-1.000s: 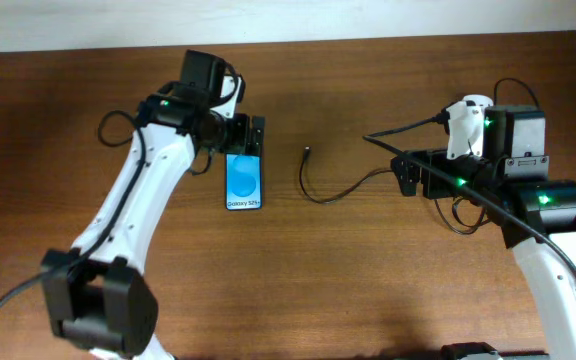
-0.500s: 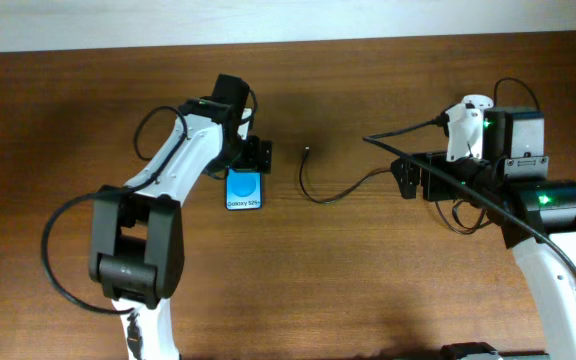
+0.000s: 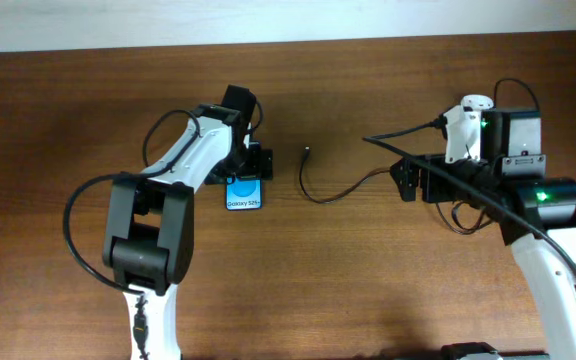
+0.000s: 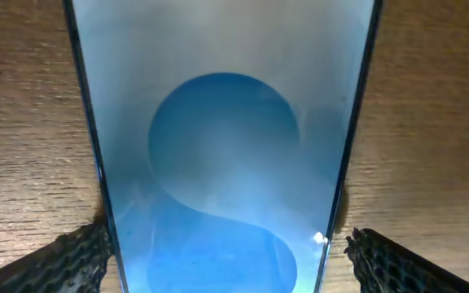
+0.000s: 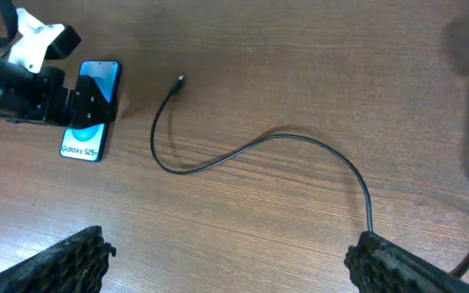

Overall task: Plug charger to phone and switch on socket
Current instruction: 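Move the left gripper over the phone and grasp its top edge, then lift the phone with the left gripper and tilt it upright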

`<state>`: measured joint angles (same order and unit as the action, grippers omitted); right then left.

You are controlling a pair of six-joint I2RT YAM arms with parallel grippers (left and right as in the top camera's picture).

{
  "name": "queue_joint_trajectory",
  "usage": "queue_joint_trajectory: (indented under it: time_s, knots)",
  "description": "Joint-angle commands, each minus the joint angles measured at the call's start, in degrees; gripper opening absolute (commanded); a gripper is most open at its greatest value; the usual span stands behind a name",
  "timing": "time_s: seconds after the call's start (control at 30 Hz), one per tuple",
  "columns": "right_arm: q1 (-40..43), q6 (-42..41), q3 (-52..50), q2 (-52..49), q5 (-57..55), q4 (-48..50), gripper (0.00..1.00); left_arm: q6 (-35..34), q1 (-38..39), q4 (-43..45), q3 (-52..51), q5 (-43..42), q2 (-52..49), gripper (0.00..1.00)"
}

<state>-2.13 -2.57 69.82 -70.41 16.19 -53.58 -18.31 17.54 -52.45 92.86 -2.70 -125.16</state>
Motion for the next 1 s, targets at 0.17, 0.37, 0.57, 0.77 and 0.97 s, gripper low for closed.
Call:
queue_joint_trajectory:
  time_s: [0.17,0.37,0.57,0.77,0.97]
  knots:
    - [-0.1,0.4,1.2,-5.2,2.1,0.0,0.98,-2.1,0.2,1.1,0.7,0.6,-6.2,0.90]
    - [-0.1,0.4,1.2,-5.2,2.3,0.0,0.98,-2.1,0.2,1.7,0.7,0.6,-6.2,0.88]
    - [-0.1,0.4,1.2,-5.2,2.3,-0.1,0.98,-2.1,0.5,4.4,0.7,1.2,-7.4,0.93]
    - [-0.1,0.4,1.2,-5.2,2.3,-0.3,0.98,-2.1,0.5,3.1,0.6,1.2,-8.9,0.83]
    - [-0.1,0.4,1.2,-5.2,2.3,-0.2,0.98,-2.1,0.5,-0.9,0.6,1.0,-8.9,0.89]
